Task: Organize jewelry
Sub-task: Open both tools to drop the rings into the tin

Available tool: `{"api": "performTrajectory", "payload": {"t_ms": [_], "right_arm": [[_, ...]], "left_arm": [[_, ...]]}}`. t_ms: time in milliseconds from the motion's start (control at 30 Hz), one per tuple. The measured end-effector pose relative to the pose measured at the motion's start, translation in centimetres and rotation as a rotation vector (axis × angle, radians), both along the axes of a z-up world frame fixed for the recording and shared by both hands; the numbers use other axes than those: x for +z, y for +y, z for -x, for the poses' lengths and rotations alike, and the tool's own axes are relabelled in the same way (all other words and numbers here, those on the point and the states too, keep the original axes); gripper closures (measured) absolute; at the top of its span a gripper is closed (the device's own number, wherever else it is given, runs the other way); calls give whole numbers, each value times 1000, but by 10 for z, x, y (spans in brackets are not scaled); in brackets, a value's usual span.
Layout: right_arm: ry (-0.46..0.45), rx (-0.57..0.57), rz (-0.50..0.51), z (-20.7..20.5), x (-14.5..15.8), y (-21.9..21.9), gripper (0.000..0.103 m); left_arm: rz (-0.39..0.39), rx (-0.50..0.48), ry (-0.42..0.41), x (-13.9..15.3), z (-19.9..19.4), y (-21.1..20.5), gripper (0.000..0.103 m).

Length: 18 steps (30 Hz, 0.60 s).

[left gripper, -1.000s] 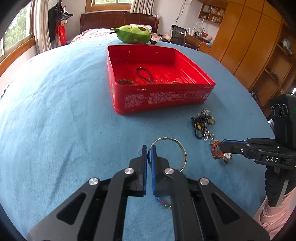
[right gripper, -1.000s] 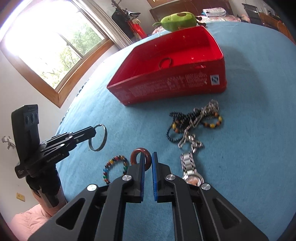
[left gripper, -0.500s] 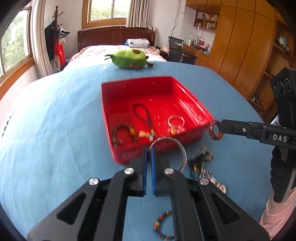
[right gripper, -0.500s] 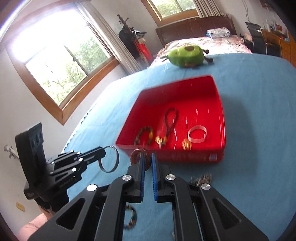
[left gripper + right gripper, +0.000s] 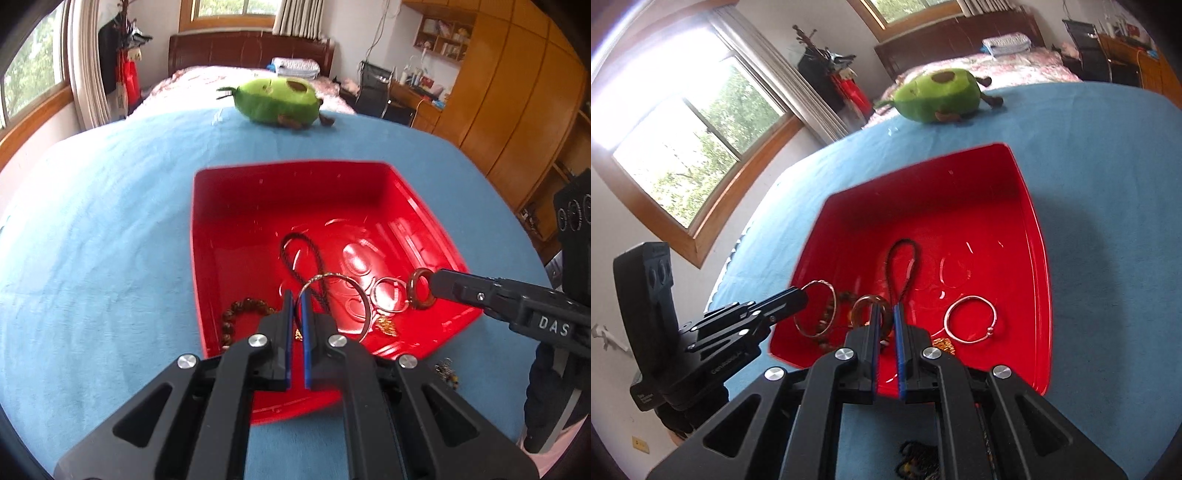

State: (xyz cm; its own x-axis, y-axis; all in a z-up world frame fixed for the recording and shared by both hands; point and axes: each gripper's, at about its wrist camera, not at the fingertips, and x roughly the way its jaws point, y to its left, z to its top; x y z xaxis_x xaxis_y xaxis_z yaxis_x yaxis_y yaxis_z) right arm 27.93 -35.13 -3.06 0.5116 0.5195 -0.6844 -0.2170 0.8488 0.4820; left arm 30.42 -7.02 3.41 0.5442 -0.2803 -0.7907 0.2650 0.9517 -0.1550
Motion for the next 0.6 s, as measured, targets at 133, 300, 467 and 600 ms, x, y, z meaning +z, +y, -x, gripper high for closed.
{"api": "performTrajectory", "payload": {"t_ms": [133, 300, 467, 600], "right_arm": [[21, -6, 17, -9, -11, 1, 96], [3, -31, 61, -11, -14, 2, 90], [-140, -98, 134, 9, 14, -6, 81], [-219, -105, 89, 35, 45, -18, 81]], "left_arm": [[-16, 9, 37, -17, -10, -1, 101], [-15, 7, 57, -24, -16, 3, 97], [15, 18, 17, -4, -4, 11, 97], [35, 15, -100, 41, 33, 19, 95]]}}
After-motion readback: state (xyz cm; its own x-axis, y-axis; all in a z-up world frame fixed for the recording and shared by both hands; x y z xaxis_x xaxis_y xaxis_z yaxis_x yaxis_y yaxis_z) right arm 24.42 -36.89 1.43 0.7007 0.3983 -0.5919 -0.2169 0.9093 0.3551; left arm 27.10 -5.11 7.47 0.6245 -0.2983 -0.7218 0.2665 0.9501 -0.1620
